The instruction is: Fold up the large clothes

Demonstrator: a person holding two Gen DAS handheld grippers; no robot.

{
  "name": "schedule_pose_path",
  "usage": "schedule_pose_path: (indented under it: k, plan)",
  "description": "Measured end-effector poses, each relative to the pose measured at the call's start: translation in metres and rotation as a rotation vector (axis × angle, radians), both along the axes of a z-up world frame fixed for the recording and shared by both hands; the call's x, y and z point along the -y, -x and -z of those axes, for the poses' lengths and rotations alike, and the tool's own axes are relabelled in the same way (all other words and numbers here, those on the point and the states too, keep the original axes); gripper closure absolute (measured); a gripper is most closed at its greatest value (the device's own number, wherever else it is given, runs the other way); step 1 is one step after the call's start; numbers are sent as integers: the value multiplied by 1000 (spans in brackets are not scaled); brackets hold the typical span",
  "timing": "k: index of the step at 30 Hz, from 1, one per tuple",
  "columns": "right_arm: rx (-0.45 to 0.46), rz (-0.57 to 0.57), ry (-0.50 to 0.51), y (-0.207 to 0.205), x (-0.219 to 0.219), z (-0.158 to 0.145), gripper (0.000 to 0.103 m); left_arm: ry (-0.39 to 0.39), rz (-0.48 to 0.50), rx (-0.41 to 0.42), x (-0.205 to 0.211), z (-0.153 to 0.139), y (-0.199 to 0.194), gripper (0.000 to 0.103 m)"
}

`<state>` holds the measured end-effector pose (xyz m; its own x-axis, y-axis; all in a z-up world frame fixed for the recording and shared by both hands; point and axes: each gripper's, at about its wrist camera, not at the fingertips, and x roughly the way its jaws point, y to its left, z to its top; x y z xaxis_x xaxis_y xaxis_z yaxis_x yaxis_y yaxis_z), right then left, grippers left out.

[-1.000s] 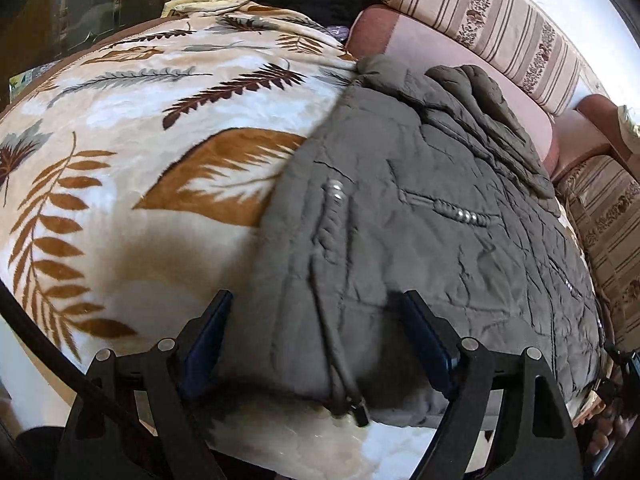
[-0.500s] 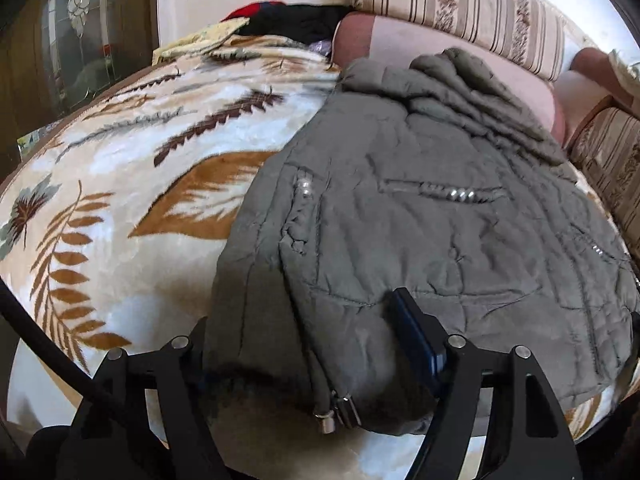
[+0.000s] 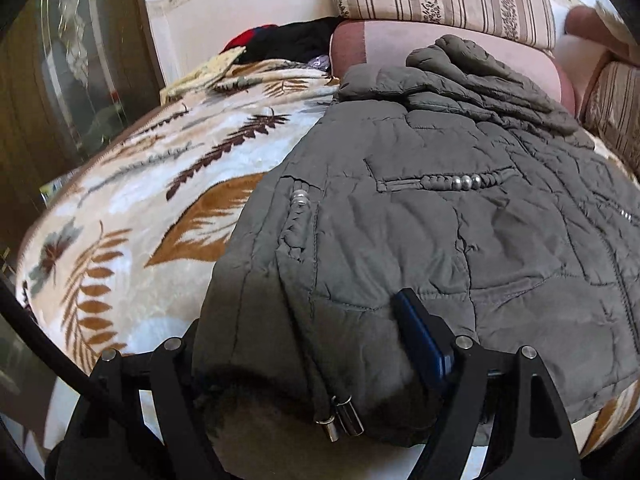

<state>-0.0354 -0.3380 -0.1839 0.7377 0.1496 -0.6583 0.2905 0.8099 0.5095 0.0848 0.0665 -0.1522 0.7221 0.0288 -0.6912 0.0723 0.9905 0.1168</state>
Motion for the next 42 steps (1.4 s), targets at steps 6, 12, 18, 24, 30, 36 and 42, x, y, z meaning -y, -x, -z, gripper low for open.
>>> schedule_pose_path:
  k: [6, 12, 18, 24, 30, 36, 42]
  plan:
    - [-3, 4, 8, -1, -1, 0, 59, -36, 4, 20, 3, 0, 2, 24]
    - [-7, -8, 22, -3, -5, -1, 53, -51, 4, 26, 5, 0, 4, 24]
    - [-17, -27, 56, -7, -11, -2, 45, -61, 3, 28, 6, 0, 4, 24]
    - [-18, -42, 67, -10, -15, -3, 37, -62, 0, 28, 7, 0, 4, 23]
    - [-19, -48, 75, -12, -16, -4, 35, -64, 0, 28, 7, 0, 4, 22]
    - [-16, -50, 64, -12, -15, -3, 33, -69, 0, 31, 7, 0, 4, 22]
    - [-18, -57, 61, -13, -15, -4, 31, -70, -1, 32, 7, 0, 5, 22]
